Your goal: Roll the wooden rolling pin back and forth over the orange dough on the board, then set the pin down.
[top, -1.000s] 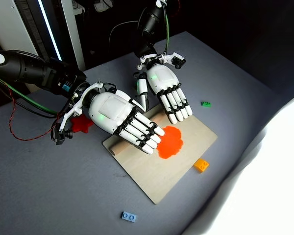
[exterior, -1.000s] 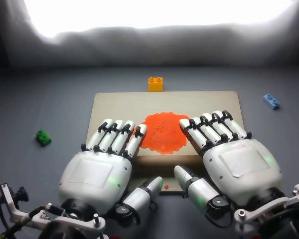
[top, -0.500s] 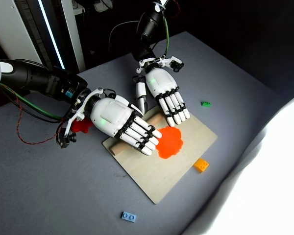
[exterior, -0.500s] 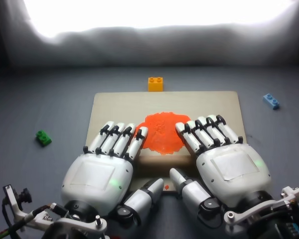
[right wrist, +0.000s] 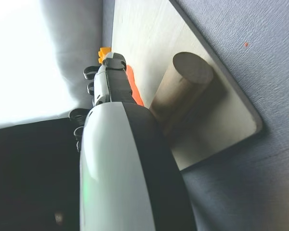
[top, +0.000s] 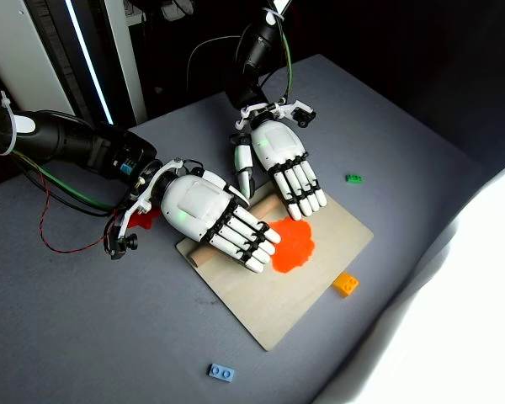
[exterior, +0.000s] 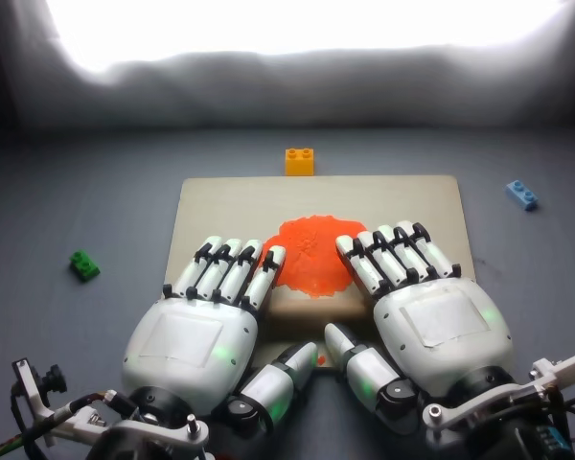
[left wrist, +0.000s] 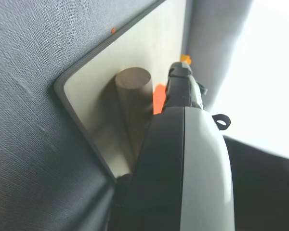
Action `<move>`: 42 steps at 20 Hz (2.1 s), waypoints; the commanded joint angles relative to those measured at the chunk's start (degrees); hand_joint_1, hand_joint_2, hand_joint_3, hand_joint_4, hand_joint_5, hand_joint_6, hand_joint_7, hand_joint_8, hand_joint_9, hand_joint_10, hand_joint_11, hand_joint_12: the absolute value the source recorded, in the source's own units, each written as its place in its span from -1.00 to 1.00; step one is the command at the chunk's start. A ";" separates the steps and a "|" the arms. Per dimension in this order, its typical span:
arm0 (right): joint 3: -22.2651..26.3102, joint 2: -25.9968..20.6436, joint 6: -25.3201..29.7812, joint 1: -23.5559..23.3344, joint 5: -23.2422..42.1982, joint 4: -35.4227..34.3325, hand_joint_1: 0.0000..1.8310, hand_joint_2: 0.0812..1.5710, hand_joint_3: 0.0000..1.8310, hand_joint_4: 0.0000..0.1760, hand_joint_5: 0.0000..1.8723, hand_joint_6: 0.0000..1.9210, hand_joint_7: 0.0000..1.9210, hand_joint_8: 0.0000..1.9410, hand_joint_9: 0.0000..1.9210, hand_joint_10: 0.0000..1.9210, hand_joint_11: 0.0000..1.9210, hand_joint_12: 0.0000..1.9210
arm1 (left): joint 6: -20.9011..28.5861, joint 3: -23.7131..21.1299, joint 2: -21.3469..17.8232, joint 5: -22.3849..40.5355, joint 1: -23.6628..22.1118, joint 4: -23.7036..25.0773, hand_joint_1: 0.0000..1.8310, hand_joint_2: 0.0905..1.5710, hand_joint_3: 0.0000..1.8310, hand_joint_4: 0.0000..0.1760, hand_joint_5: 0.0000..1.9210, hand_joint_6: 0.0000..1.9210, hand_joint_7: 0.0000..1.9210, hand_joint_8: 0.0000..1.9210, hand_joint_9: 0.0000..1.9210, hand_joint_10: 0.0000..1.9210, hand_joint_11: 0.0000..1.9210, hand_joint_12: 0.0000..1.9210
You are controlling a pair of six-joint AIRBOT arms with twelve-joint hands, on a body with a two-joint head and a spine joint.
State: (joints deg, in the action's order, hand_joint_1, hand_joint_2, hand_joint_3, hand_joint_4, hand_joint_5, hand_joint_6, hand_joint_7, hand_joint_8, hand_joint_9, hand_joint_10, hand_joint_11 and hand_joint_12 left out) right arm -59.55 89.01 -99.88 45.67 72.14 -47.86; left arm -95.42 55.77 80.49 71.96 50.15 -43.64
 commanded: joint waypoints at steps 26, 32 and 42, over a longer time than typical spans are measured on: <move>-3.72 -0.11 1.95 -1.25 2.37 4.60 -1.00 0.81 -1.00 -1.00 -0.91 -1.00 -0.90 -1.00 -0.92 -1.00 -1.00 -0.98 | 2.73 4.59 0.43 1.01 -2.93 3.30 -1.00 0.80 -0.99 -1.00 -1.00 -1.00 -1.00 -1.00 -1.00 -1.00 -1.00 -1.00; -4.42 -0.09 2.88 -1.66 1.62 4.60 -1.00 0.82 -1.00 -1.00 -0.89 -0.99 -0.89 -1.00 -0.91 -1.00 -0.99 -0.96 | 3.23 6.29 1.02 -0.26 -3.94 3.28 -1.00 0.81 -0.99 -1.00 -1.00 -1.00 -1.00 -1.00 -1.00 -1.00 -1.00 -1.00; -6.35 -0.01 6.35 -2.56 -0.59 4.60 -1.00 0.82 -1.00 -1.00 -0.88 -1.00 -0.88 -1.00 -0.91 -1.00 -1.00 -0.87 | 4.40 8.51 1.78 -1.89 -4.85 2.65 -1.00 0.80 -0.99 -1.00 -1.00 -1.00 -1.00 -1.00 -1.00 -1.00 -1.00 -1.00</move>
State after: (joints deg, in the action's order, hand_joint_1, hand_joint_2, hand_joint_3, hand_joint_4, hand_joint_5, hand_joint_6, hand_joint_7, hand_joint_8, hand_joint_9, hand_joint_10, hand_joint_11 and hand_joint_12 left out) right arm -65.80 89.08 -93.67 43.70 66.24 -47.13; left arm -91.09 63.90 82.11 65.08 45.74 -44.18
